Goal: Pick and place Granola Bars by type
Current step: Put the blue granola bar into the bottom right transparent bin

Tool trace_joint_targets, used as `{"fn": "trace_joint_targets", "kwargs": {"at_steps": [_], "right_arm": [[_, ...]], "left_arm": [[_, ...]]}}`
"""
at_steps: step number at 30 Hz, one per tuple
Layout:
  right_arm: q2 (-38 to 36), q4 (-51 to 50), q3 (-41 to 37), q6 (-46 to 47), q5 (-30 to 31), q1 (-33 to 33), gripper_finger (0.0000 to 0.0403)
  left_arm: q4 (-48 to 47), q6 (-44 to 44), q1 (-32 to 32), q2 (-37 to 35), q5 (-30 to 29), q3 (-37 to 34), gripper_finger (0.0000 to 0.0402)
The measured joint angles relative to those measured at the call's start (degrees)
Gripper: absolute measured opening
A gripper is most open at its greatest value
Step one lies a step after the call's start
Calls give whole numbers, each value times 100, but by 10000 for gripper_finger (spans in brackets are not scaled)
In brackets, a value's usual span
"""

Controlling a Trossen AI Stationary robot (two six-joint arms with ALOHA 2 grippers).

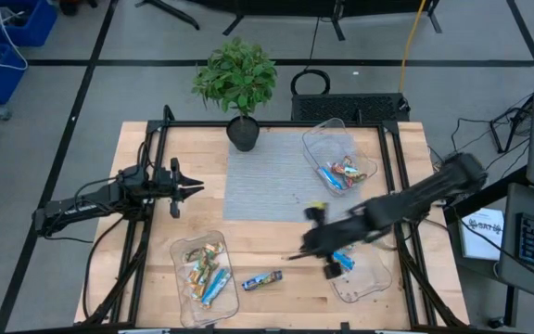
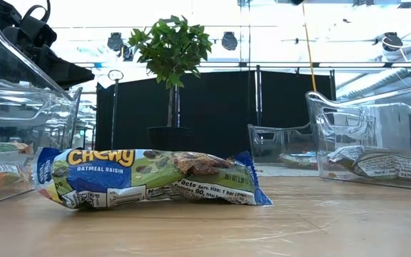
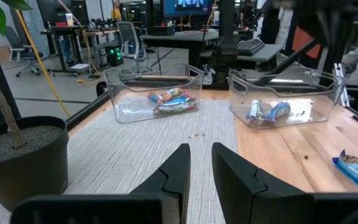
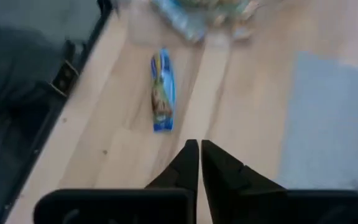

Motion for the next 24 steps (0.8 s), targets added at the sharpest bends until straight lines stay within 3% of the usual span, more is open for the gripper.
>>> {"fn": "trace_joint_targets", "kwargs": {"at_steps": [4,13,18,24], "right_arm": [[-1335,396,-1004,5,801,234,2],[-4657,1907,-4032,-54,2018,156,1],[-6024,2540,-5115,-630,2126,-259,0],[-7322,2734,-5791,-1110,2101,-867,0]], "left_arm": [[0,0,0,0,0,0,74],[2,0,-2,2,0,0,74],[2,0,-2,1,0,0,74],[4,0,0,2,0,0,74]]}}
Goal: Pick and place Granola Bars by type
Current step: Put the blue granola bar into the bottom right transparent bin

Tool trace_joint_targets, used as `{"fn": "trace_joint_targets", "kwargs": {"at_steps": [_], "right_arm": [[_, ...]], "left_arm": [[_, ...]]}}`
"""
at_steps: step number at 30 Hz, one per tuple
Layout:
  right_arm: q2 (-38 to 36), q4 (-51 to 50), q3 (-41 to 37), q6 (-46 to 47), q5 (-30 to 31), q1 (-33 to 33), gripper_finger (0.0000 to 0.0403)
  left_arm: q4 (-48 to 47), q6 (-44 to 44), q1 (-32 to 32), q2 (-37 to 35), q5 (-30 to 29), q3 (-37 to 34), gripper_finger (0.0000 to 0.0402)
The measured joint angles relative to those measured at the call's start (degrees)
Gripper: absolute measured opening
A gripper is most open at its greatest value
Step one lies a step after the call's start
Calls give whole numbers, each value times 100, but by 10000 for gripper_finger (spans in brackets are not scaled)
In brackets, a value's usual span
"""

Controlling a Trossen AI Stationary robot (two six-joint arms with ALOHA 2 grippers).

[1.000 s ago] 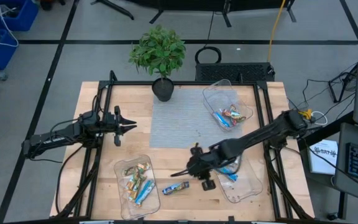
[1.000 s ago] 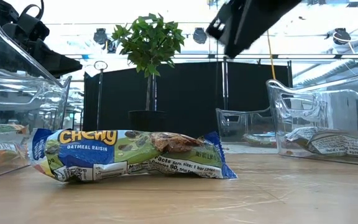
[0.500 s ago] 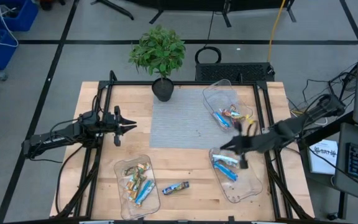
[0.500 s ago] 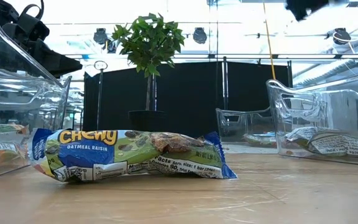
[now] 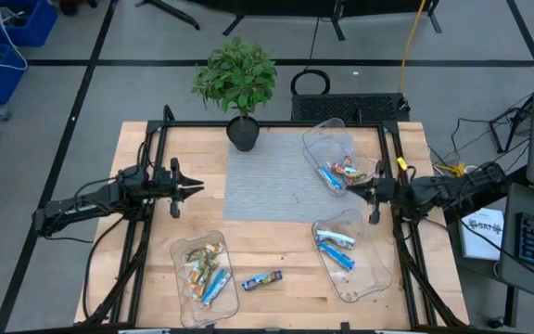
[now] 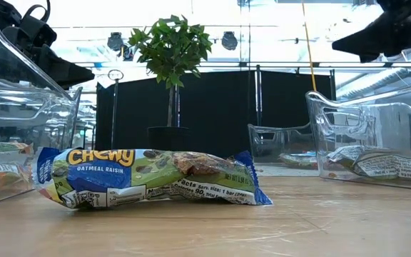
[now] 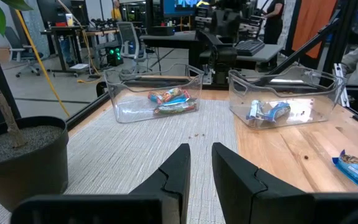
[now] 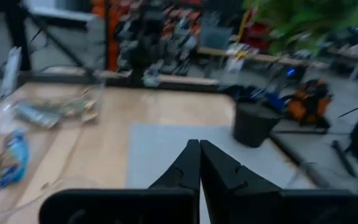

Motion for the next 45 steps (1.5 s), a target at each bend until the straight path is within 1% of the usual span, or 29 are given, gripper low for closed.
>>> {"fn": "trace_joint_targets", "kwargs": {"at_steps": [2,4,7,11,15,19,24,29,32,35,37,39,41,42,45], "right_arm": [[-338,8,-160,-132,-48,-194,0],[-613,10,-295,-223,-249,-409,0],[-909,133,-487,-266,-677,-751,0],[-1128,281,-706,-285,-1284,-1268,0],[-1148,343,-793,-218,-1938,-1826,0],[-1148,366,-872,-84,-2567,-2400,0],[-1161,367,-1003,-64,-3026,-3074,0],[-1164,1228,-1268,-67,-3510,-3492,0],[-1158,1578,-1528,-36,-3620,-3689,0],[-1165,1919,-1708,91,-3618,-3854,0],[-1151,1827,-1704,107,-3623,-3898,0],[-1155,1882,-1706,81,-3616,-3895,0],[-1154,1937,-1709,59,-3606,-3894,0],[-1154,1937,-1710,58,-3604,-3894,0],[-1154,1982,-1713,44,-3601,-3894,0]], "left_arm": [[0,0,-2,0,0,0,74],[0,-2,0,0,-1,0,74],[7,-197,0,-1,31,0,74],[15,-386,-2,-2,4,0,74],[16,-503,-1,-1,2,0,74],[98,-1028,0,0,1,0,74],[254,-1009,-2,-2,0,2,74],[260,-1021,0,0,2,2,74],[260,-1034,-1,-2,4,2,74],[263,-1326,0,0,129,2,74],[295,-1571,-1,0,338,2,74],[391,-1798,-25,0,704,2,74],[615,-2060,-122,66,1032,2,74],[756,-2193,-208,135,1099,2,74],[979,-2367,-567,528,1016,128,74]]}}
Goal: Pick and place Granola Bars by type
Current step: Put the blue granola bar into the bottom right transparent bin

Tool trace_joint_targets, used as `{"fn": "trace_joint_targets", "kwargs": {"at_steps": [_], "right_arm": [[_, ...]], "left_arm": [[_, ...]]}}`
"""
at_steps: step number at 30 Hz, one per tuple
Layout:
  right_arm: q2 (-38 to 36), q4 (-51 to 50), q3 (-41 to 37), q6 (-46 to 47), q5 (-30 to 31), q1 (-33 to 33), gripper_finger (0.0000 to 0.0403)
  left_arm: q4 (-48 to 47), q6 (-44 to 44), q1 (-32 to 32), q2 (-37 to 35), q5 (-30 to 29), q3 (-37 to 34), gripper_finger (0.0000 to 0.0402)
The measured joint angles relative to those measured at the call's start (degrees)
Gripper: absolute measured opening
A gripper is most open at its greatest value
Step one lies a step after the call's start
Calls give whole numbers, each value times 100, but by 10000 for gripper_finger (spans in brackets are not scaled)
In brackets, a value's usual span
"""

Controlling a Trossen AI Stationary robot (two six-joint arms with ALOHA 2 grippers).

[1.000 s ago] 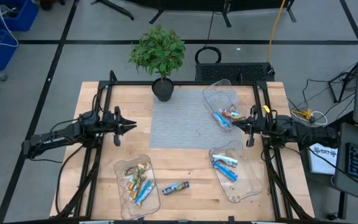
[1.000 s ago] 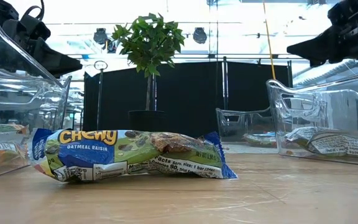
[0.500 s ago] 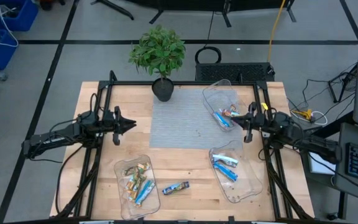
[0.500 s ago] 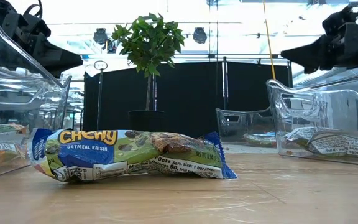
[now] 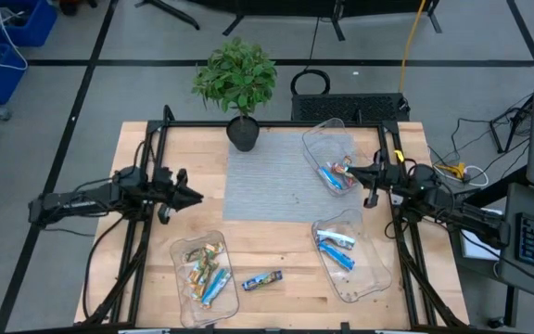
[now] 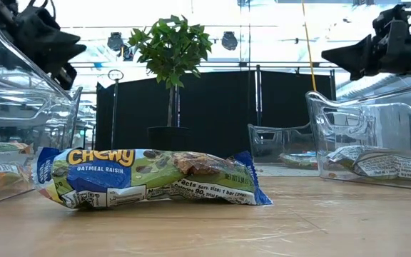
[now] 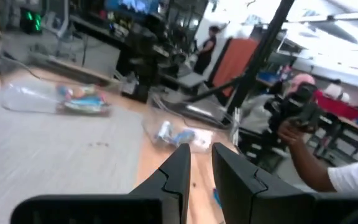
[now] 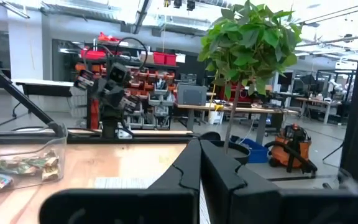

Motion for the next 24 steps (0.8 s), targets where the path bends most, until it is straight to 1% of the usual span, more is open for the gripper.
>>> {"fn": "trace_joint_targets", "kwargs": {"at_steps": [2,4,7,9,11,13,15,17,20,24], "right_arm": [[0,-10,-4,-15,2,0,0],[0,-13,-4,-70,4,0,0],[0,-53,-9,-131,18,0,0],[0,-57,-9,-132,20,0,0],[0,-74,-9,-133,20,0,0],[0,-100,-13,-154,22,0,0],[0,-97,-15,-214,22,0,0],[0,-96,-15,-274,23,0,0],[2,-96,-15,-326,136,0,0],[7,-98,-15,-356,282,1,0]], "left_arm": [[-43,47,-338,513,-314,258,74],[-170,156,-746,1224,-738,604,74],[-186,546,-1512,2663,-1166,1405,74],[-364,959,-2037,3707,-1315,2118,74],[-846,1372,-2478,4737,-1355,2918,74],[-1599,1603,-2790,5702,-1355,3780,74],[-2349,1525,-2977,6549,-1354,4681,74],[-3145,1225,-3091,7327,-1372,5494,74],[-3978,930,-3191,8363,-1265,6527,74],[-4917,714,-3234,9329,-919,7596,74]]}}
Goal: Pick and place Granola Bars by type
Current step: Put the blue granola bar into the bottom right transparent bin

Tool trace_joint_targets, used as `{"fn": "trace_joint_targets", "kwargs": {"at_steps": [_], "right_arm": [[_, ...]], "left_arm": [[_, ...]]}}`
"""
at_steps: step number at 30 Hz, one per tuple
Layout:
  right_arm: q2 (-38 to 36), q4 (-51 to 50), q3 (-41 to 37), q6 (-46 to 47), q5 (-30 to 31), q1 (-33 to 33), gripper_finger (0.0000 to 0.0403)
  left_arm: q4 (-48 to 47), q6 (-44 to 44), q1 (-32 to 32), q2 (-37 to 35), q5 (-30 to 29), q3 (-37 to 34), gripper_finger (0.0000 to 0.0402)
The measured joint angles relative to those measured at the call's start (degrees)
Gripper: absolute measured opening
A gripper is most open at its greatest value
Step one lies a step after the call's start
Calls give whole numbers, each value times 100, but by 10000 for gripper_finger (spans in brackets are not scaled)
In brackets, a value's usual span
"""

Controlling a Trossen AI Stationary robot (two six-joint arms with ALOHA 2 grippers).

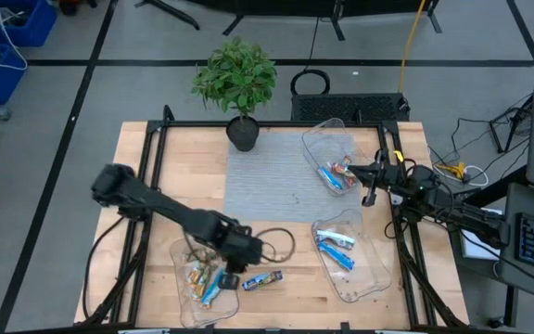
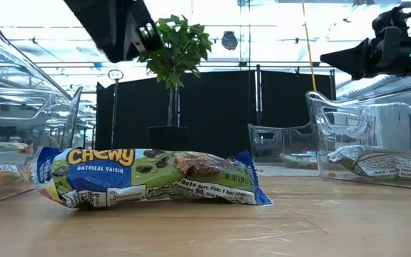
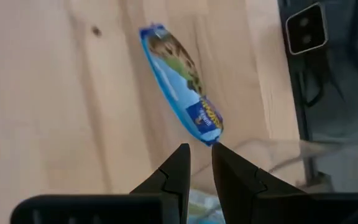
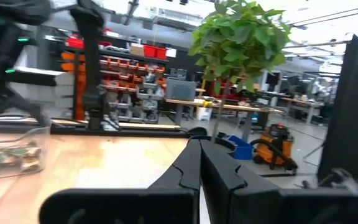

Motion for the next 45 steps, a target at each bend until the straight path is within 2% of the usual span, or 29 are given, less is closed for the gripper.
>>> {"fn": "trace_joint_targets", "kwargs": {"at_steps": [5,10,13,17,20,28,33,39,45], "right_arm": [[0,-1,-2,-60,48,-1,0],[0,-3,-2,-58,42,-1,0],[0,-4,-2,-57,39,0,0],[0,-3,-2,-20,35,-1,0],[0,-3,-2,70,22,-1,0],[2,-48,-2,95,13,-1,0],[23,-55,-2,124,12,0,0],[51,-77,-2,126,13,0,0],[61,-101,-2,229,11,1,0]], "left_arm": [[-208,-211,9,739,634,699,74],[-192,-466,96,1145,1373,779,74],[-180,-776,213,1338,1566,776,74],[-165,-768,320,1538,1634,776,78],[-68,-764,326,1616,1616,776,99],[181,-926,323,1769,1724,776,195],[285,-985,310,1908,1766,777,219],[386,-1079,348,2158,2044,774,205],[509,-840,420,2224,2009,776,149]]}}
